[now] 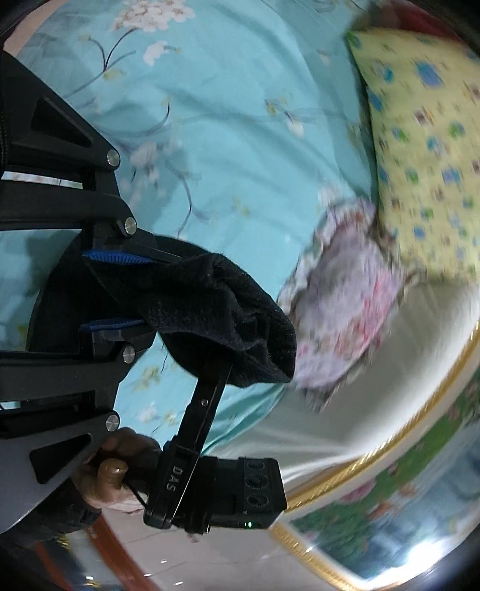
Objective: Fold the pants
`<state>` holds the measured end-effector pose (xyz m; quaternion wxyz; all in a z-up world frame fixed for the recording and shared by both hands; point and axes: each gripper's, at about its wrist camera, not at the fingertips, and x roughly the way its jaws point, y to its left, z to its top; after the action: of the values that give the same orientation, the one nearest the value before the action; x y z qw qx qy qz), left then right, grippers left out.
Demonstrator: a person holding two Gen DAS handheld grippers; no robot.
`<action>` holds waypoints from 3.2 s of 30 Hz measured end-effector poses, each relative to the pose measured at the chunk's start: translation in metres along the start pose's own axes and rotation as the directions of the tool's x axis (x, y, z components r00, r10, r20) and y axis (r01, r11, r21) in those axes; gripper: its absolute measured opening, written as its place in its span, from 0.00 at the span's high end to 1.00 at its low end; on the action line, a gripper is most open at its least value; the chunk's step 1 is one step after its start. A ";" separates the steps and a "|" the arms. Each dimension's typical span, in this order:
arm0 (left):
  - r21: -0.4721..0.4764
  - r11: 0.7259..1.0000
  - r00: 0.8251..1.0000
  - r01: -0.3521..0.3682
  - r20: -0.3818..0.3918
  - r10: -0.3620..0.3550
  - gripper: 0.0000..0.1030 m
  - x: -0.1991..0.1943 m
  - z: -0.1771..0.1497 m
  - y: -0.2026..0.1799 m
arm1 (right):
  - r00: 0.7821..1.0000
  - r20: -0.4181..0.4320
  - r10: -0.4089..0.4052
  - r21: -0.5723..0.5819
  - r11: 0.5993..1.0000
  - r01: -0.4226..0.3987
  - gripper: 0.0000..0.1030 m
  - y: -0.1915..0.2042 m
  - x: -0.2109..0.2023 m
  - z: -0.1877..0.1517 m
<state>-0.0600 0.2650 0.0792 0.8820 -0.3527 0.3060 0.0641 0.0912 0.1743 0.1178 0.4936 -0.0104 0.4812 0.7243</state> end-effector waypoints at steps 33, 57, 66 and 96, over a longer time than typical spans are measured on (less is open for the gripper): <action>0.430 0.877 0.943 0.213 -0.326 -0.070 0.78 0.064 -0.149 -0.205 | 0.926 0.323 -0.195 0.345 0.935 0.077 0.79 -0.061 -0.191 -0.209; 0.527 0.805 0.892 0.273 -0.453 -0.006 0.53 0.115 -0.202 -0.224 | 0.880 0.273 -0.388 0.568 0.803 0.177 0.90 -0.086 -0.216 -0.297; 0.499 0.817 0.894 0.288 -0.446 -0.043 0.39 0.090 -0.190 -0.215 | 0.798 0.273 -0.538 0.638 0.722 0.268 0.23 -0.058 -0.245 -0.316; 0.298 0.947 0.946 0.122 -0.323 -0.020 0.29 0.069 -0.113 -0.120 | 0.761 0.194 -0.618 0.792 0.557 0.250 0.07 -0.011 -0.210 -0.301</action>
<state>-0.0205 0.0939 0.0448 0.8680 -0.2247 0.4364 -0.0749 0.0687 -0.1858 0.0514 0.7211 0.2322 0.5784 0.3027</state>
